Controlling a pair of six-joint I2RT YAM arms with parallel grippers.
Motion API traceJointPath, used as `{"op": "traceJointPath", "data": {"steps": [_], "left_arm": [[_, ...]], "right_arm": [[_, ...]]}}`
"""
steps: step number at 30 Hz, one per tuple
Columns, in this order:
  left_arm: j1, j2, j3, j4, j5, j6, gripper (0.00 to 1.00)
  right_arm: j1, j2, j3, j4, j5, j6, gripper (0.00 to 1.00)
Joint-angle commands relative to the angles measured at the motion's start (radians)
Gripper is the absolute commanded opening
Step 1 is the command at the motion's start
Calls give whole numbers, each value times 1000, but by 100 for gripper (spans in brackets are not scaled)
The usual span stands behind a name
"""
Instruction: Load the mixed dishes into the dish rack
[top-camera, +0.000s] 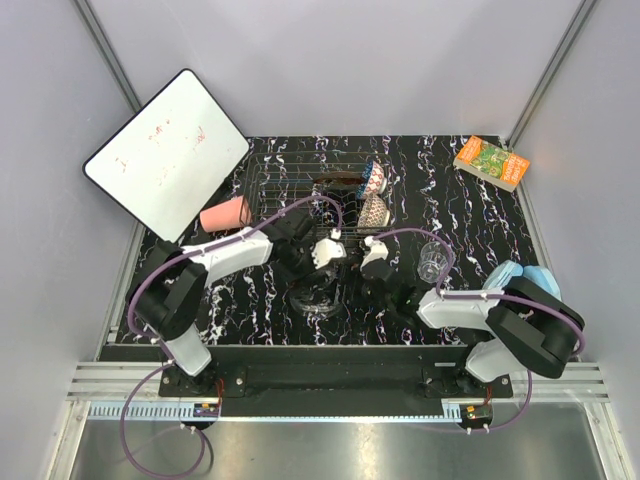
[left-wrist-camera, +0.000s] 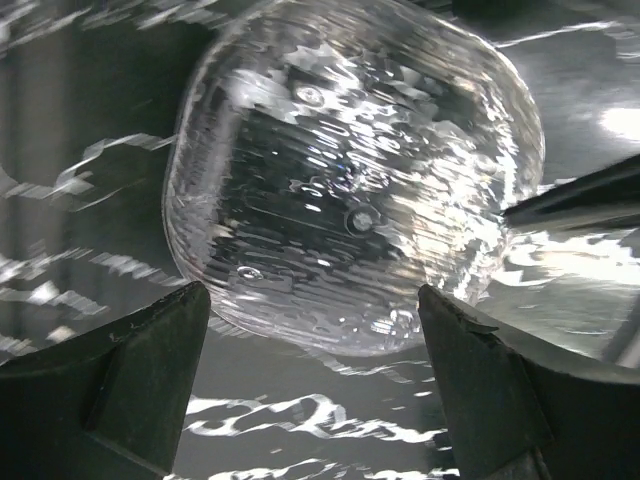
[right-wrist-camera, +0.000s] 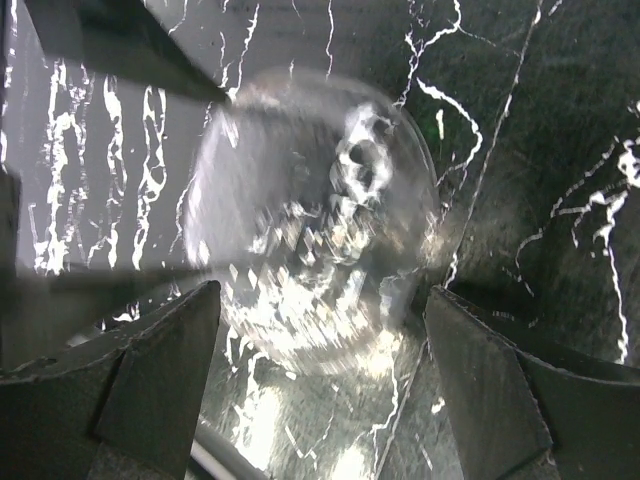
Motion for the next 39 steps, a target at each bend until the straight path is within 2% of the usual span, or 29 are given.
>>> {"op": "traceJointPath", "data": {"steps": [1,6,12,16,20,24,27,33,39], "left_arm": [[-59,-65,-3,-49,89,-24,89],[-90,-92,-9,-69,107,-58,89],[-87,-142,-6,-101,69,-58,90],[-29,-185,-38,-95,23,-27,90],[30,-103,-29,-15,-55,-15,90],[28,2,18,20,-37,-53,89],[19,55,49,17,-15,-73,85],[-51,0,25,-9,-5,-72,88],[-145,-42,5,-37,11,-96,88]], "right_arm": [[11,-81,-13,-31,-6,43,91],[16,-136,-33,-74,3,71,92],[25,-128,-14,-154,-9,114,93],[31,-159,4,-244,-24,102,93],[33,-183,67,-358,-96,59,93],[34,-200,82,-435,-132,69,93],[34,-214,79,-472,-138,86,93],[33,-308,66,-678,-148,137,93],[33,-450,-14,-714,-139,181,94]]}}
